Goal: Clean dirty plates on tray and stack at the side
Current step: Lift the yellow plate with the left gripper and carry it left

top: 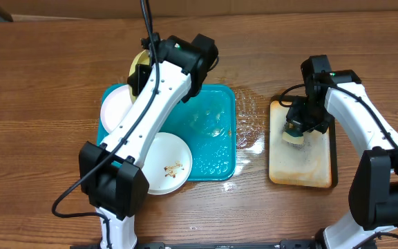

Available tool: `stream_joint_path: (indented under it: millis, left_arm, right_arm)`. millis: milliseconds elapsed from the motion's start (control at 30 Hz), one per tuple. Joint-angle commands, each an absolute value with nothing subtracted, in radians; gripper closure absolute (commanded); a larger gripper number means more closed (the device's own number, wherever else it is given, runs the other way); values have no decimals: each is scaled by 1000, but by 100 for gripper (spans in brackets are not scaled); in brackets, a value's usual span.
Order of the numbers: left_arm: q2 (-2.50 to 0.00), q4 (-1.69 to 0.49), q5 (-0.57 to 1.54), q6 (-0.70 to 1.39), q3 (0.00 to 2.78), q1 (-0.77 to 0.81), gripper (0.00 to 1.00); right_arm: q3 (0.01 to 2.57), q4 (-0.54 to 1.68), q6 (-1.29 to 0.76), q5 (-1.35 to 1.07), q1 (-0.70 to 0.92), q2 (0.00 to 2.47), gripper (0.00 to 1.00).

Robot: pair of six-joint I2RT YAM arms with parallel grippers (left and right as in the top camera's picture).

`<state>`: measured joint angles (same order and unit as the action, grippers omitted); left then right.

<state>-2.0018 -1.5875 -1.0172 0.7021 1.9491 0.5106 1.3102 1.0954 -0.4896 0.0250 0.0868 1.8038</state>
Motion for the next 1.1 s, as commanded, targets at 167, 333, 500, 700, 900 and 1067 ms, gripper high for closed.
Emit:
stream_joint_path:
  millis: [167,333,500,700,900,1067]
  left_arm:
    - [-2009,-1558,-1243,688,1957,648,96]
    - [-2009,-1562,-1269,688,1957,677,96]
    - [-2009,-1566,-1289,688,1957,677,96]
    - [-2009,-1566,-1283,694,1957,680,96]
    - [-2009,-1567,-1283,696,1957,681,96]
    - [-2009,-1569,-1282,718,1957,681,96]
  right_arm:
    - [1301,1096,-490,20,83,1797,96]
    - [1301,1099,-490,20,83,1797,96]
    - [1301,1102,-490,19,83,1797,96]
    - [1301,1101,-490,12,83,1797,96]
    - [1301,1101,-490,5,83,1797,96]
    - [1301,1101,-490,5,83,1797,96]
